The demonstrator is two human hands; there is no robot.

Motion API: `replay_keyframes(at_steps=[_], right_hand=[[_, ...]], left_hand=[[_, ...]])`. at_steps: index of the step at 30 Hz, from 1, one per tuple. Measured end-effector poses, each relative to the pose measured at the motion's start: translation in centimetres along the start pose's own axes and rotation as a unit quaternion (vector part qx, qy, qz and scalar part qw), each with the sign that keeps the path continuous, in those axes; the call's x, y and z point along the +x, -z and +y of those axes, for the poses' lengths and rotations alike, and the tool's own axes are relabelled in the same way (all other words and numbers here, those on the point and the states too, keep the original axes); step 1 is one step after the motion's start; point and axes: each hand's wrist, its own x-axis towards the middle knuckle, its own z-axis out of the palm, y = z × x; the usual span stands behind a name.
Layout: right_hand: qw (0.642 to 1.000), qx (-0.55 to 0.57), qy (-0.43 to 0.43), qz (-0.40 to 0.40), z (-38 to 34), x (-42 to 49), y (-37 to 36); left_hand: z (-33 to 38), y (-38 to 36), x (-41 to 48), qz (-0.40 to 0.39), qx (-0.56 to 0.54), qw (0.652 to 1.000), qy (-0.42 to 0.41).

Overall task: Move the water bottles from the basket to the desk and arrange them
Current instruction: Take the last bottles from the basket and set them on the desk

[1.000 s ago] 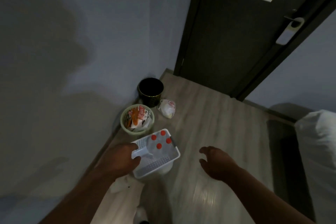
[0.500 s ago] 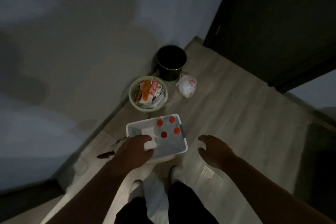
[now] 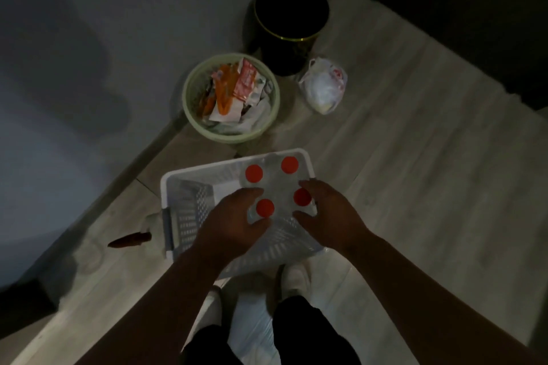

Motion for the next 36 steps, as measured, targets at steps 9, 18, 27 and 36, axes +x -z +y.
replay_keyframes(at_steps=[9, 18, 27, 36], right_hand=[[0.995, 0.072, 0.020, 0.068, 0.7, 1.4, -1.1], [0.995, 0.096, -0.004, 0.039, -2.7, -2.2, 0.8], [0.994, 0.096, -0.050, 0.015, -12.1, -9.1, 7.8], [0.993, 0.061, -0.013, 0.097, -23.8, -16.9, 15.7]], left_hand=[[-1.7, -2.7, 1.5, 0.054, -0.039, 0.998, -0.017], [0.5, 0.7, -2.3, 0.046, -0.023, 0.999, -0.019], [7.7, 9.9, -10.2, 0.076, -0.052, 0.996, 0.023], [14.5, 21.9, -17.1, 0.136, -0.078, 0.988, -0.015]])
